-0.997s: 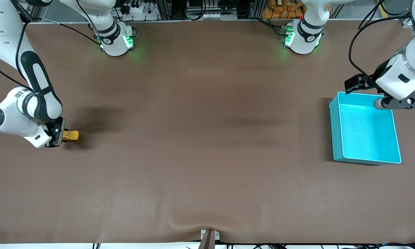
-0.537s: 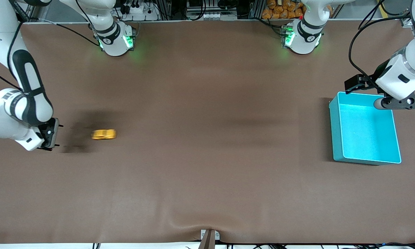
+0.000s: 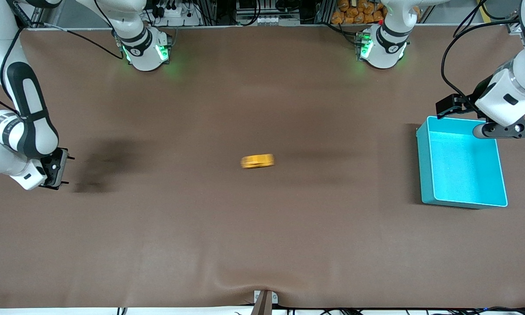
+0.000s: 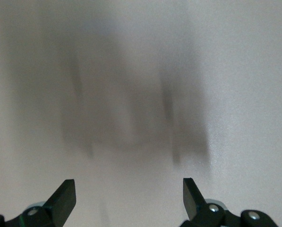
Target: Wind and store yellow beetle car
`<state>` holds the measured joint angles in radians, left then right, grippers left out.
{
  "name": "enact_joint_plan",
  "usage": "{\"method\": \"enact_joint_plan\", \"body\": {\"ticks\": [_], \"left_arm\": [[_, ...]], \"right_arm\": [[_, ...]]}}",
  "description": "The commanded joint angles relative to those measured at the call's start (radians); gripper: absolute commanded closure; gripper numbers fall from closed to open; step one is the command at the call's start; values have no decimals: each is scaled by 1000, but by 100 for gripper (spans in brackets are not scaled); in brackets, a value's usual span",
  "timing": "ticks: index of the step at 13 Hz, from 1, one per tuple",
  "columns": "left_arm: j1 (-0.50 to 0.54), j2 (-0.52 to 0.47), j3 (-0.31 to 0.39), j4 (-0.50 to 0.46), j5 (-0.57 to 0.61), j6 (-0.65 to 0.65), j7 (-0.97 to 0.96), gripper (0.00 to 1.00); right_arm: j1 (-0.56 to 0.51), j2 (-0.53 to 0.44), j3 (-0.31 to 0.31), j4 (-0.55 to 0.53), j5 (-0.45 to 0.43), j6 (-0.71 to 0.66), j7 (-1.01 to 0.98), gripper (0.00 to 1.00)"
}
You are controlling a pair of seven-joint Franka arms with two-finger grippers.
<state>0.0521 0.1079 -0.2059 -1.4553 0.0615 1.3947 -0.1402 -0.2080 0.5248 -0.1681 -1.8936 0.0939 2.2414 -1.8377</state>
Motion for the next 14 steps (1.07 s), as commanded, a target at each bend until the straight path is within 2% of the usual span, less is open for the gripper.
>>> {"method": "enact_joint_plan", "body": {"ticks": [1,5,8,12,14], "left_arm": [[3,-1,-1,1,-3,4,-4,0],[3,7,0,0,-3,4,-13,0],[2,18,-1,-17,-5,6,-135,0],[0,15,-1,-163,-9,88,-477,0],[0,7,-1,-277,-11,189,-664,0]], "right_arm": [[-31,11,13,21,23,-16,-6,0],[-34,12,13,21,35,-14,-6,0],[-33,12,13,22,39,-9,-6,0],[-30,12,13,60,41,-14,-5,0],[-25,12,13,94,84,-19,32,0]]}}
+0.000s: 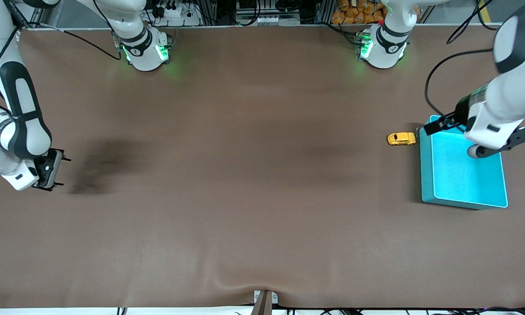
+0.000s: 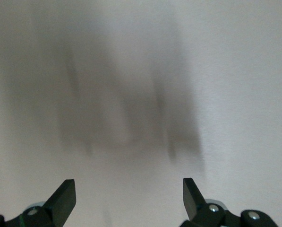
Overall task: Wind and store yellow beetle car
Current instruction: 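Grasp the car beside the box with the left gripper while the right gripper retracts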
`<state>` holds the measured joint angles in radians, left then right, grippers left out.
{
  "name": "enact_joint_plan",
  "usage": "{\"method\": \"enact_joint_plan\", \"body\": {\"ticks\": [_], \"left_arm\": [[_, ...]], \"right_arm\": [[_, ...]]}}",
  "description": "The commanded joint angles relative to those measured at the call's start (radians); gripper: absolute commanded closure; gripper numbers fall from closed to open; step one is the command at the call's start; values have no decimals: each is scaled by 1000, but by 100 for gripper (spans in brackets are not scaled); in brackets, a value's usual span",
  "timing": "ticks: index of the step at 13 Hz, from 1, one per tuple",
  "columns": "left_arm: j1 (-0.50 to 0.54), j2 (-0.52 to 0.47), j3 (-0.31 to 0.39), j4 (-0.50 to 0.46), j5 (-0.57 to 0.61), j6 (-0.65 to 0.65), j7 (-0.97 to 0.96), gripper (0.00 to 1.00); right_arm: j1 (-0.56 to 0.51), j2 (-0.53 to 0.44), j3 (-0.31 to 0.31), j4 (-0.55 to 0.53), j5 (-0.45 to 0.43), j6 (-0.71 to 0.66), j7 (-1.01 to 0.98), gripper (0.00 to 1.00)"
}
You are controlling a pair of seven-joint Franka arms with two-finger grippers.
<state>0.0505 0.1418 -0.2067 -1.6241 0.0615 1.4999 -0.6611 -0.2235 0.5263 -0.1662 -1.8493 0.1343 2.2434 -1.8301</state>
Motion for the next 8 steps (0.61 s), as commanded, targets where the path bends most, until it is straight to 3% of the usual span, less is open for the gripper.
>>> {"method": "enact_joint_plan", "body": {"ticks": [1,6,8], "left_arm": [[2,-28,0,-161,-11,130,-223,0],[22,-19,0,-403,-5,386,-636,0],[28,-16,0,-480,-5,460,-705,0]], "right_arm": [[-7,9,11,73,59,-25,38,0],[45,6,13,281,79,-258,247,0],[75,-2,13,343,79,-301,316,0]]}}
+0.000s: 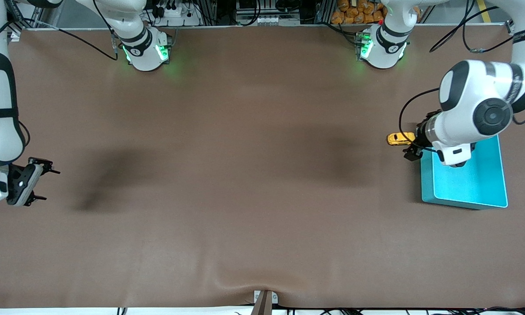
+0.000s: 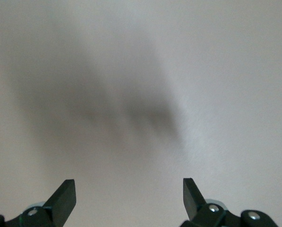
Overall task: Wind and store yellow beetle car
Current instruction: 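Grasp the car beside the box with the left gripper while the right gripper retracts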
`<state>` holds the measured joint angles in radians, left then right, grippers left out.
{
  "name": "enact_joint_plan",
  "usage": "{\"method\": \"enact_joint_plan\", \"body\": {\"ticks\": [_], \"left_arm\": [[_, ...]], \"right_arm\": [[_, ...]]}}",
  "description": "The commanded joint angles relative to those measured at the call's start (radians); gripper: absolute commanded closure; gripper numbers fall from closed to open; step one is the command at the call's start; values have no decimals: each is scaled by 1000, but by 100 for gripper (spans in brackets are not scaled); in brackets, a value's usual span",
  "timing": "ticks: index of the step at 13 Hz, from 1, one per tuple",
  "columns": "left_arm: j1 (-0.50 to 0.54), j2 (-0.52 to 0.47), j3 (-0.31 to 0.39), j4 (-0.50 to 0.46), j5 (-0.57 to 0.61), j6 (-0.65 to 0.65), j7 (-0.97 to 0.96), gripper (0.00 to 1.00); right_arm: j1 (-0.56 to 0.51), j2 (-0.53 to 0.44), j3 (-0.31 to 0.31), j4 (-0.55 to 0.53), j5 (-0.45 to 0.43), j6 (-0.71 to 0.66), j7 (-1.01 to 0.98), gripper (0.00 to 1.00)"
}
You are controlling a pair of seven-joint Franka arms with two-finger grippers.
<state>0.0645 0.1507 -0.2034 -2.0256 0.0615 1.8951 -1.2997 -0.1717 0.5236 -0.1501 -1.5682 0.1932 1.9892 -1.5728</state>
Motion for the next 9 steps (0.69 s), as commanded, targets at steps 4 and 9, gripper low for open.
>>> {"method": "enact_joint_plan", "body": {"ticks": [4,9], "left_arm": [[73,-11,-2,-197,-6,186,-101,0],[89,33,-2,-294,0,358,-188,0]], "right_arm": [[46,-14,1,169,23,-111,94,0],[81,-118,11,174,19,-153,234,0]]}}
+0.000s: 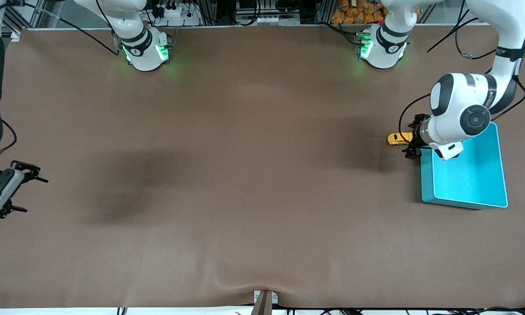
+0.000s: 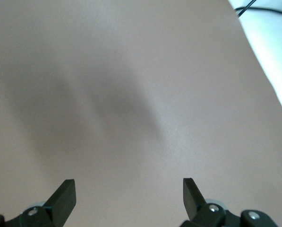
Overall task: Wind and store yellow beetle car
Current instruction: 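Grasp the car beside the box with the left gripper while the right gripper retracts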
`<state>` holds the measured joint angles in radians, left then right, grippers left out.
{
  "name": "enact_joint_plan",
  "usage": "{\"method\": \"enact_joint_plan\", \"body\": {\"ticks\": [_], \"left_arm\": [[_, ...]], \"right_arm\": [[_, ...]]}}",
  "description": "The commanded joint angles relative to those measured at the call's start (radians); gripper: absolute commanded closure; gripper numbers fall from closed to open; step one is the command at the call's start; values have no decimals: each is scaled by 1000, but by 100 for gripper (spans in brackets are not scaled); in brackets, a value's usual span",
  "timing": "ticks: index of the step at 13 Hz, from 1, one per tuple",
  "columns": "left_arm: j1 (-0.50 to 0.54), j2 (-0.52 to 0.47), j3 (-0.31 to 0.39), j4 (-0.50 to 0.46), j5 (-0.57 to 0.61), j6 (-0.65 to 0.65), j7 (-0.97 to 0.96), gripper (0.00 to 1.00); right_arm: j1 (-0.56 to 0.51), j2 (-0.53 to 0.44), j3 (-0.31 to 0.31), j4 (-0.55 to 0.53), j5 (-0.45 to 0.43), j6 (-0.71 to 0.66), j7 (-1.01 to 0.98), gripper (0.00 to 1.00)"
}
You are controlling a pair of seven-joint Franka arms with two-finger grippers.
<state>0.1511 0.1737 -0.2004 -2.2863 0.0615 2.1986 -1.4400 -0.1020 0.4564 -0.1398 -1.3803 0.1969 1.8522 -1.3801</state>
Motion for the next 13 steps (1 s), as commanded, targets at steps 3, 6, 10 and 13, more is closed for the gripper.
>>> {"method": "enact_joint_plan", "body": {"ticks": [3,6,10,13], "left_arm": [[5,46,-5,-54,32,119,-74,0],[28,59,-4,-74,70,148,-77,0],[57,72,-4,-125,107,228,-77,0],[64,72,-4,-165,133,266,-77,0]], "right_arm": [[22,-129,0,-49,4,-15,41,0],[15,-217,-1,-147,16,60,49,0],[31,-332,-1,-215,9,33,283,0],[65,-395,-3,-261,-4,22,522,0]]}}
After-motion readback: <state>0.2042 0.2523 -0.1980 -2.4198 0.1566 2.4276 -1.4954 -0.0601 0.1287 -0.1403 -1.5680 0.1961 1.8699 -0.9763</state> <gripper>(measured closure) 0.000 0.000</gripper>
